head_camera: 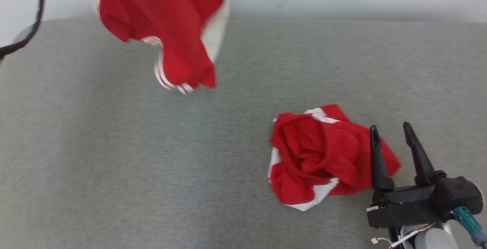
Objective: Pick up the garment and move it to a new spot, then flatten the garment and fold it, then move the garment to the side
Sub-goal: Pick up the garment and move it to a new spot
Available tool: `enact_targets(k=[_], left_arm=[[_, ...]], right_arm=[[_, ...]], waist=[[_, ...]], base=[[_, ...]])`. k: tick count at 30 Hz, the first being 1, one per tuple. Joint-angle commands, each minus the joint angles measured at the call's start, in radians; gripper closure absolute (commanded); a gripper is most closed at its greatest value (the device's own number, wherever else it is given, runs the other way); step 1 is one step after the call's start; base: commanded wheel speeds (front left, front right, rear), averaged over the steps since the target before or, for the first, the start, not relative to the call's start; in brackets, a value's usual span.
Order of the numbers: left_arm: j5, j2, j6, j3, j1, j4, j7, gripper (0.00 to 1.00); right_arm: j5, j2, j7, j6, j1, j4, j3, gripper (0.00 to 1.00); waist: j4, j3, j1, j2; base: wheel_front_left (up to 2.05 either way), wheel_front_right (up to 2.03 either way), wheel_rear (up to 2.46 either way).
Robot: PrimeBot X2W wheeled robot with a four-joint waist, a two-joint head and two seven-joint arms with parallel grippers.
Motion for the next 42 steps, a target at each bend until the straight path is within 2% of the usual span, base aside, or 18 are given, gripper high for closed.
enact_targets(k=[1, 11, 18, 27, 38, 42], left_arm=[[-0.001, 0.012, 0.008, 0.016, 0.02, -0.012, -0.003, 1.0], [0.017, 0.099, 0.043, 0.134, 0.163, -0.095, -0.004, 1.0], [0.035, 0.148, 0.054, 0.191, 0.261, -0.111, -0.004, 1.0], [0.05, 0.189, 0.056, 0.252, 0.324, -0.128, -0.003, 1.0], [0.084, 0.207, 0.049, 0.315, 0.308, -0.116, -0.004, 1.0], [0.077, 0.187, 0.038, 0.334, 0.346, -0.09, -0.004, 1.0]], right_arm=[[-0.01, -0.011, 0.0, -0.002, 0.01, -0.014, -0.004, 0.0], [-0.046, -0.056, 0.003, -0.002, 0.031, -0.098, 0.021, 0.0], [-0.054, -0.08, 0.036, -0.002, 0.037, -0.15, 0.042, 0.0], [-0.054, -0.101, 0.07, -0.002, 0.047, -0.207, 0.056, 0.0], [-0.058, -0.113, 0.09, -0.002, 0.041, -0.254, 0.057, 0.0], [-0.062, -0.118, 0.099, -0.002, 0.041, -0.274, 0.058, 0.0]], waist=[[0.098, 0.028, -0.0001, -0.0001], [0.299, 0.058, -0.0001, -0.0001], [0.386, 0.065, -0.0001, -0.0001], [0.396, 0.091, -0.0001, -0.0001], [0.323, 0.114, -0.0001, -0.0001], [0.301, 0.129, -0.0001, -0.0001]], base=[[0.0, 0.0, 0.0], [0.0, 0.0, 0.0], [0.0, 0.0, 0.0], [0.0, 0.0, 0.0], [0.0, 0.0, 0.0], [0.0, 0.0, 0.0]])
